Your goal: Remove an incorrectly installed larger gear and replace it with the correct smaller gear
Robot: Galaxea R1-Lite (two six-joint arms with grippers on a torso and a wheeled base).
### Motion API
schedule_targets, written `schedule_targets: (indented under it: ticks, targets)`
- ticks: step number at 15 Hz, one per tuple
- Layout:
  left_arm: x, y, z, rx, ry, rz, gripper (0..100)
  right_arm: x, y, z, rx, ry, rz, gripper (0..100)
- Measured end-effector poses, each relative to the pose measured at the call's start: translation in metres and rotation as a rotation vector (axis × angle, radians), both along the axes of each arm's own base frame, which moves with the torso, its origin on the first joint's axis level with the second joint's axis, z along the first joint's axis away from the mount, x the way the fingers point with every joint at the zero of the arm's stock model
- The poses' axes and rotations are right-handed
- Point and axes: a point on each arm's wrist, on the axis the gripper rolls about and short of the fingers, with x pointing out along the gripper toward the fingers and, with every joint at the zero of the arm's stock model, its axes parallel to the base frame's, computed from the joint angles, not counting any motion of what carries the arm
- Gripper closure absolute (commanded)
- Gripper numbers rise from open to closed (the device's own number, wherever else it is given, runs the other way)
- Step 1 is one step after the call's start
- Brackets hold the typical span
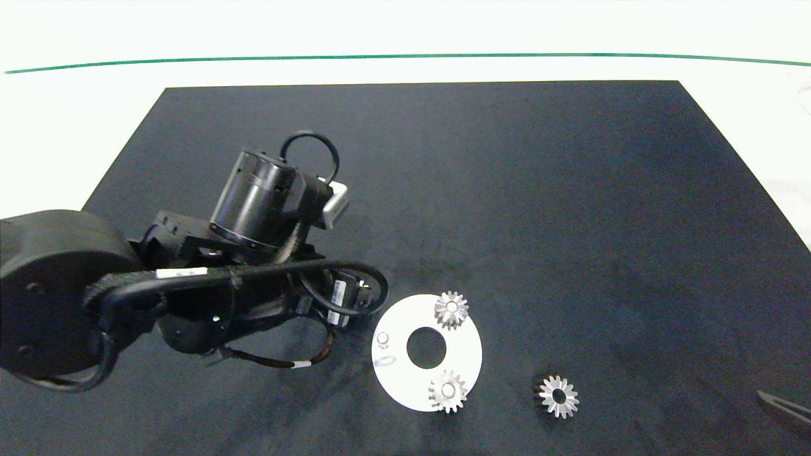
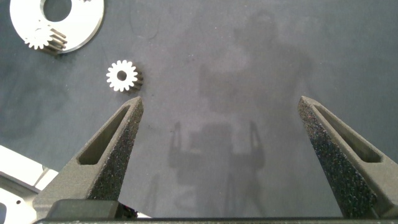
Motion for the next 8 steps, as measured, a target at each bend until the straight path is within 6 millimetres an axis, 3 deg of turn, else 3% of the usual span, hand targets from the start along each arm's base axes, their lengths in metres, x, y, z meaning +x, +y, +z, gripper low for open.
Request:
schedule_targets:
  ticks: [4, 8]
  targets:
    - [-0.021, 0.052, 0.053, 0.018, 0.032, 0.117, 0, -0.001, 0.008, -0.001, -0.011, 0.011, 0.105, 0]
    - [-0.039, 0.096, 0.096, -0.057, -0.069, 0.264, 0, 0.017, 0.029, -0.004, -0.082, 0.08, 0.193, 0]
